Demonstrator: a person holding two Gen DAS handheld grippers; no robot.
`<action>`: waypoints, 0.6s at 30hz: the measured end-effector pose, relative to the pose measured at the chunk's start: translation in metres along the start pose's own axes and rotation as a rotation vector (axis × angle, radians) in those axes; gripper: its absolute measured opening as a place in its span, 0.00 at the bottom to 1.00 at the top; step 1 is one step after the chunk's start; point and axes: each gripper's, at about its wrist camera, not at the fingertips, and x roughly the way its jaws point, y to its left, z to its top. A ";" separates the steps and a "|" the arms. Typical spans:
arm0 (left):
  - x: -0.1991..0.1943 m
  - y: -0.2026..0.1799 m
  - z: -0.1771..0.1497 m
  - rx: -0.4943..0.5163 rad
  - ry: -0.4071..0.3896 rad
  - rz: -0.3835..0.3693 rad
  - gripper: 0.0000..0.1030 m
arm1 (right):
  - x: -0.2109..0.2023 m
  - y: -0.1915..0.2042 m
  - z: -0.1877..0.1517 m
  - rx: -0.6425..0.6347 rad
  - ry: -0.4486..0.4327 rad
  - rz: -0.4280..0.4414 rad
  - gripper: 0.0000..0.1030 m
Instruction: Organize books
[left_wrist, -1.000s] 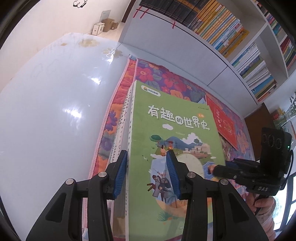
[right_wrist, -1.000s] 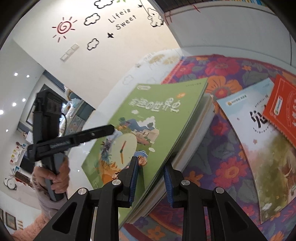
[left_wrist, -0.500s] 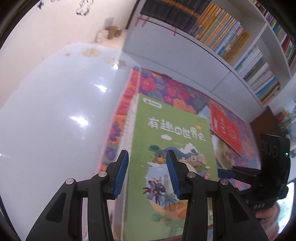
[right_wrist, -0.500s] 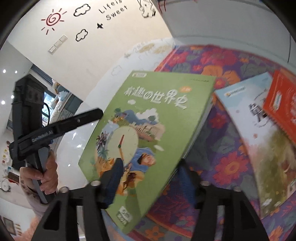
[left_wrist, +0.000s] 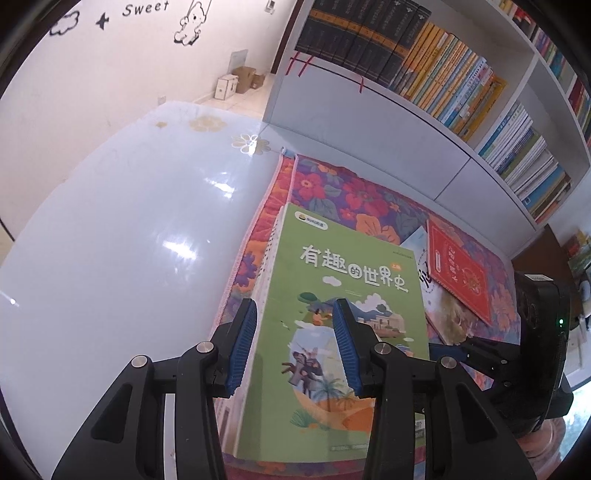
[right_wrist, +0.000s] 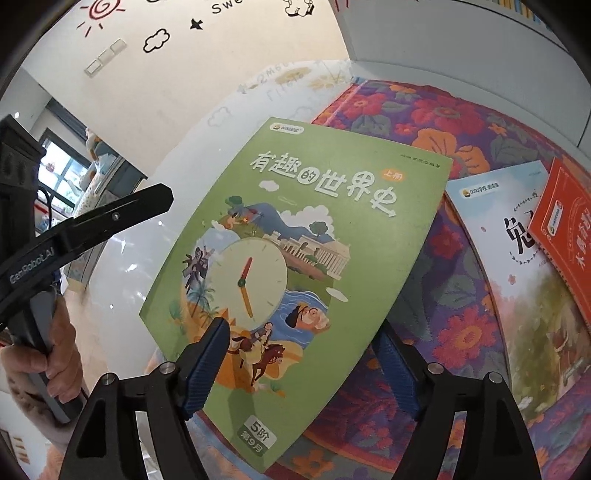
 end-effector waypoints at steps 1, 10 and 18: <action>-0.002 -0.005 -0.001 0.004 -0.005 0.004 0.38 | -0.001 -0.002 0.000 -0.003 -0.001 0.013 0.76; 0.003 -0.113 -0.002 0.114 -0.053 -0.034 0.40 | -0.093 -0.090 -0.010 0.052 -0.193 -0.010 0.76; 0.098 -0.229 -0.027 0.212 0.099 -0.167 0.40 | -0.170 -0.241 -0.006 0.141 -0.406 -0.188 0.76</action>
